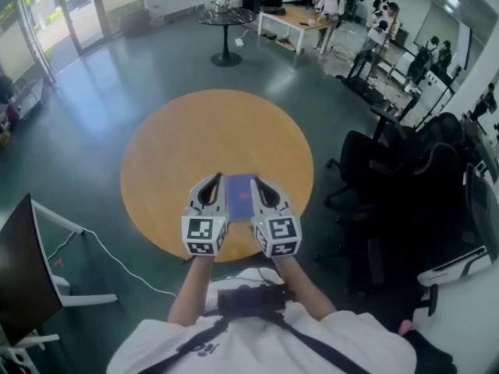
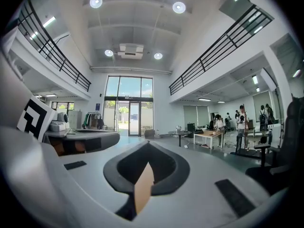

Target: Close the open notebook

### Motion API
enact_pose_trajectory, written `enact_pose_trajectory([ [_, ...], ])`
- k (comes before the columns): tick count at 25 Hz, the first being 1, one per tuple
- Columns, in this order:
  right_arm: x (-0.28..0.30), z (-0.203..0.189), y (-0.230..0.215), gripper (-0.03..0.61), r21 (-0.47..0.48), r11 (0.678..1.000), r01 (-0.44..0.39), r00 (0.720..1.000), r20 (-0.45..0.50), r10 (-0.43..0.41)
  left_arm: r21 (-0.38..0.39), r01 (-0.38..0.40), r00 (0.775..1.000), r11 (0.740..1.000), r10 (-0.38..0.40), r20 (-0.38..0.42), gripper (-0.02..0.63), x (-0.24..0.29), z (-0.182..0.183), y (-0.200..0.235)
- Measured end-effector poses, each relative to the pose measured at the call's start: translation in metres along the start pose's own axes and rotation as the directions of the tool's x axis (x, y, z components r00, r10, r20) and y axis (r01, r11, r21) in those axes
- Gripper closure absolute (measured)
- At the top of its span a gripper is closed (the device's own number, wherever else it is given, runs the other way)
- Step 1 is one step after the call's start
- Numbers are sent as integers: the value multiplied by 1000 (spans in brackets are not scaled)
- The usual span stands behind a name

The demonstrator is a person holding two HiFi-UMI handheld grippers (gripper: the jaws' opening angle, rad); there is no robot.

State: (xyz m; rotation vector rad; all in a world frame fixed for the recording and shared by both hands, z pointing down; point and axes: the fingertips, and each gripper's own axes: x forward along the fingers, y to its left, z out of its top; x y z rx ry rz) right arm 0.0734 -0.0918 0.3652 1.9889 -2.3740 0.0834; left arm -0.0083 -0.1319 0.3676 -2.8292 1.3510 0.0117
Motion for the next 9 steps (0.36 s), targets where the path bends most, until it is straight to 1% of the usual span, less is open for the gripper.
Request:
enact_pose_trajectory([
  [4, -3, 1, 1, 557, -6, 1000, 2, 1000, 7, -2, 5, 18, 1000, 1000, -18, -10, 603, 3, -1, -8],
  [9, -4, 0, 3, 557, -14, 1000, 13, 1000, 13, -13, 2, 27, 1000, 1000, -27, -13, 603, 1, -6, -6],
])
